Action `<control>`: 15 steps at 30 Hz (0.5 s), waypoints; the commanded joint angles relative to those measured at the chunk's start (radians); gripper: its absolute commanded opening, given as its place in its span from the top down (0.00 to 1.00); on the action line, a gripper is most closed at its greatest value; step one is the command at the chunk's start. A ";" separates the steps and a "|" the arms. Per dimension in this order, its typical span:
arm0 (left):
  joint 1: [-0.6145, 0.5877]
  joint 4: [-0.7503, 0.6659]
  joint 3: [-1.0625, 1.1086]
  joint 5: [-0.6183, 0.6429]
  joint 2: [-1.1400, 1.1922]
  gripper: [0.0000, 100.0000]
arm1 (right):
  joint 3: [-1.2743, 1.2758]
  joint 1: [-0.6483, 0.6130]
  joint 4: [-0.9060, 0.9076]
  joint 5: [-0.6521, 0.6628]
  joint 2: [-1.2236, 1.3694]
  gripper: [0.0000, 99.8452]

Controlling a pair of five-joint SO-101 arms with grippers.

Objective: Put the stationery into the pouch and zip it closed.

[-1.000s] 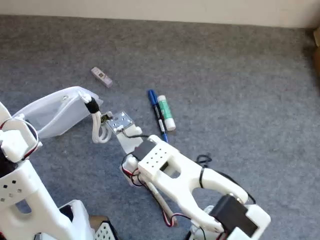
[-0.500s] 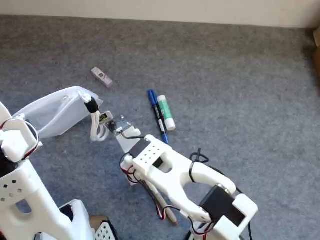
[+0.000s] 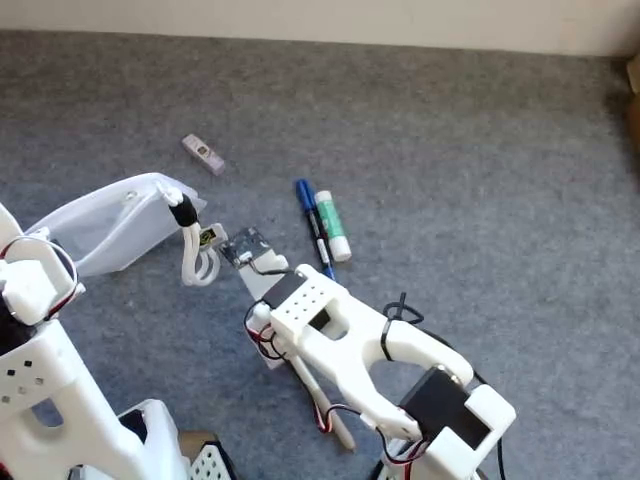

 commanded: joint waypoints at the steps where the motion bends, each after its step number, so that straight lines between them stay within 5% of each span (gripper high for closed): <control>1: -0.021 -0.017 0.004 0.003 0.013 0.99 | -0.022 -0.008 0.024 0.015 -0.087 1.00; 15: -0.018 -0.014 0.005 0.041 0.013 0.99 | 0.173 -0.008 0.021 0.018 -0.529 1.00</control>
